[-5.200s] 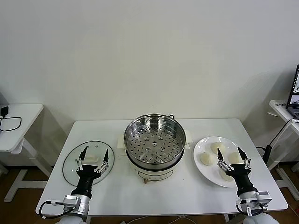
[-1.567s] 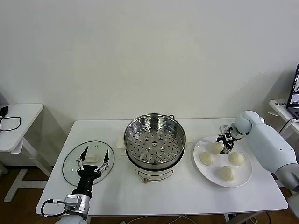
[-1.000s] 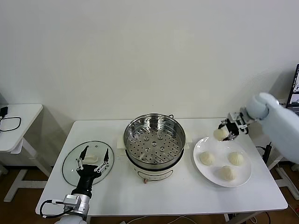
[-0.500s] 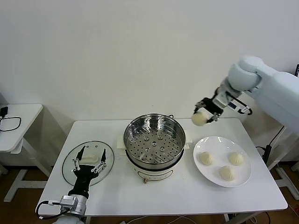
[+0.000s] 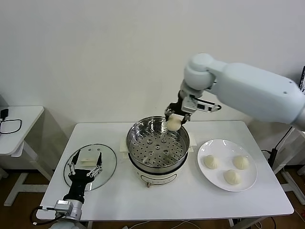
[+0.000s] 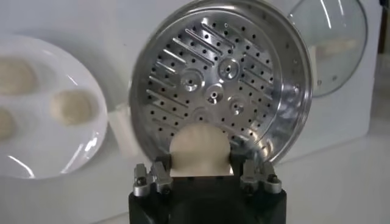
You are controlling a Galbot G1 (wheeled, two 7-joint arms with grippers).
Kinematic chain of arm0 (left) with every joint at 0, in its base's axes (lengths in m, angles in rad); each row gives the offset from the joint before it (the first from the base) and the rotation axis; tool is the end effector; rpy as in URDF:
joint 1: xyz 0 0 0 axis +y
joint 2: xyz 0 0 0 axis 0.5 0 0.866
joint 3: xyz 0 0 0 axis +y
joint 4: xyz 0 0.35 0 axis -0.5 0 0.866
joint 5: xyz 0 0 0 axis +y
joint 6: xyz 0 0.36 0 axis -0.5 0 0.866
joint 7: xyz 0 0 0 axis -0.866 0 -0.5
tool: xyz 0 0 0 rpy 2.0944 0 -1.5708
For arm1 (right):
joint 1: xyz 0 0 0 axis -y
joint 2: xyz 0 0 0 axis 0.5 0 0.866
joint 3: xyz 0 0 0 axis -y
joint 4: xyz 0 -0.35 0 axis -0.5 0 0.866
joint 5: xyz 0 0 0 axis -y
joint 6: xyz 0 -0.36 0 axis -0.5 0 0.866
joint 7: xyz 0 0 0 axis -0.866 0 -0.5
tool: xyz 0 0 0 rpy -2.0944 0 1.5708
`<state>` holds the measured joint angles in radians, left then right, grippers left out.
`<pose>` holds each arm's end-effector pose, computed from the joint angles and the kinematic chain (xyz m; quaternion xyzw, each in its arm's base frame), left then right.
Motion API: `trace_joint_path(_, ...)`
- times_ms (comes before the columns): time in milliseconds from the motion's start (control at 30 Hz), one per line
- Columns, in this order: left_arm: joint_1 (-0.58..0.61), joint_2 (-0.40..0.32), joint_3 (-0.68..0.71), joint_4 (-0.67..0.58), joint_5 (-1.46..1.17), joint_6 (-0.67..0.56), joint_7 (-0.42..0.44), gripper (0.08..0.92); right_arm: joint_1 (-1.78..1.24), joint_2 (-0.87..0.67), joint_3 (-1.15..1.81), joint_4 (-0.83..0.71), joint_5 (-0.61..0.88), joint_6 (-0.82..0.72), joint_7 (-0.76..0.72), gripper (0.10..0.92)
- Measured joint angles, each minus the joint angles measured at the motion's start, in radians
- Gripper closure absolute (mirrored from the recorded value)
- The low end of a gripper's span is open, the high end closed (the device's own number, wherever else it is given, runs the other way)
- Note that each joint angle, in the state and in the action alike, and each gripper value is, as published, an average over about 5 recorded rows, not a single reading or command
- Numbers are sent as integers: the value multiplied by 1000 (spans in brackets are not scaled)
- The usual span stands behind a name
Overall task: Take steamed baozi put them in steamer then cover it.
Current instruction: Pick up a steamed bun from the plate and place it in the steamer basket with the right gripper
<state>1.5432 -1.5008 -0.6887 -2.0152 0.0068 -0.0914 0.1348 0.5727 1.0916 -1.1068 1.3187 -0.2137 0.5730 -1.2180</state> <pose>0.1911 0.0670 -0.3206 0.0129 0.9969 0.0757 0.0174 0.5511 0.1060 0.0063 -0.6215 0.1019 -0.7765 0.0179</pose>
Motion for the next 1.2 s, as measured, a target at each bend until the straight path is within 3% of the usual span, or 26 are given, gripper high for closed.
trace_joint_path(700,0,-5,-24,11,-4,-4,2,177,-197,196,89,-283,-213,128,69,356)
trace_joint_path(967,-1,-5,-27,8,-4,-4,2,177,-225,204,105,-306,-234,134,89,217)
trace_joint_path(1200,3,-8,-30,7,-4,-4,1,177,-191,157,103,-265,-169,101,73,203)
